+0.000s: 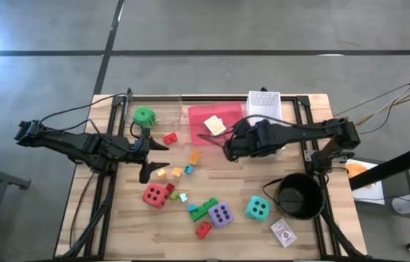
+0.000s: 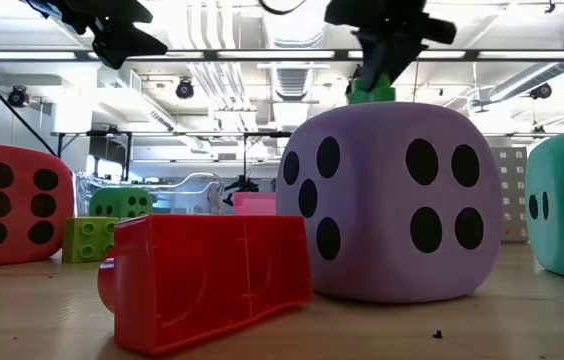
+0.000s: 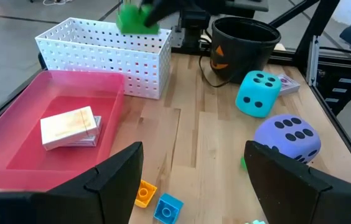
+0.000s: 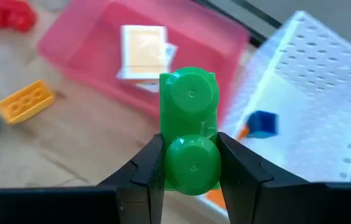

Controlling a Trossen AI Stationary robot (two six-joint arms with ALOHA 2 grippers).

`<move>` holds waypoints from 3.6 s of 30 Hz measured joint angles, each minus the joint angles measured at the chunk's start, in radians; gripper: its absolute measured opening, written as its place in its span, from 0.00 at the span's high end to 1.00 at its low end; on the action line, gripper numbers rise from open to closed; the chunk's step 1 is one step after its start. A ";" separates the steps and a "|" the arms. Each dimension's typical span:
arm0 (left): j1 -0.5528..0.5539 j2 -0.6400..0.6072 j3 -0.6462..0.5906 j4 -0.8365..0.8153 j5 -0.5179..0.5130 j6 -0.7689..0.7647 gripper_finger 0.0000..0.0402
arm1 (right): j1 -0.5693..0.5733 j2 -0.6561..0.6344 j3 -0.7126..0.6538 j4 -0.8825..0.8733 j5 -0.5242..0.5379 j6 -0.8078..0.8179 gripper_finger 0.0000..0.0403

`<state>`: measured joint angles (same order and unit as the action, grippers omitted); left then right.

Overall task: Pick & Place Toys
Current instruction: Put the top large green game piece into the white bin, then put the red die into the transparent bin

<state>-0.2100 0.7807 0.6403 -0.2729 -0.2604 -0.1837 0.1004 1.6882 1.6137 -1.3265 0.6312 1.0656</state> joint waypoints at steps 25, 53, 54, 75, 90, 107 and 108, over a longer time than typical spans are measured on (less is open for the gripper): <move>0.000 0.000 0.000 0.000 -0.003 -0.004 0.29 | -0.321 -0.360 -0.561 0.188 -0.225 -0.024 0.74; 0.000 0.001 0.000 0.006 -0.008 0.000 0.29 | -0.407 -0.156 -0.602 0.265 -0.318 -0.179 0.74; 0.000 0.001 0.000 0.006 -0.008 0.000 0.29 | -0.406 -0.151 -0.601 0.266 -0.320 -0.182 0.74; 0.000 0.001 0.000 0.005 -0.008 0.000 0.29 | -0.406 -0.166 -0.607 0.263 -0.325 -0.198 0.74; 0.000 0.001 0.000 0.005 -0.008 -0.001 0.29 | -0.406 -0.167 -0.606 0.261 -0.319 -0.213 0.38; 0.000 0.001 0.000 0.005 -0.009 -0.008 0.29 | -0.406 -0.170 -0.606 0.258 -0.320 -0.213 0.17; 0.000 0.001 0.000 0.005 -0.009 -0.008 0.29 | -0.406 -0.171 -0.606 0.258 -0.319 -0.213 0.17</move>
<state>-0.2100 0.7815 0.6403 -0.2680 -0.2692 -0.1920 -0.3058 1.5176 1.0077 -1.0683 0.3119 0.8528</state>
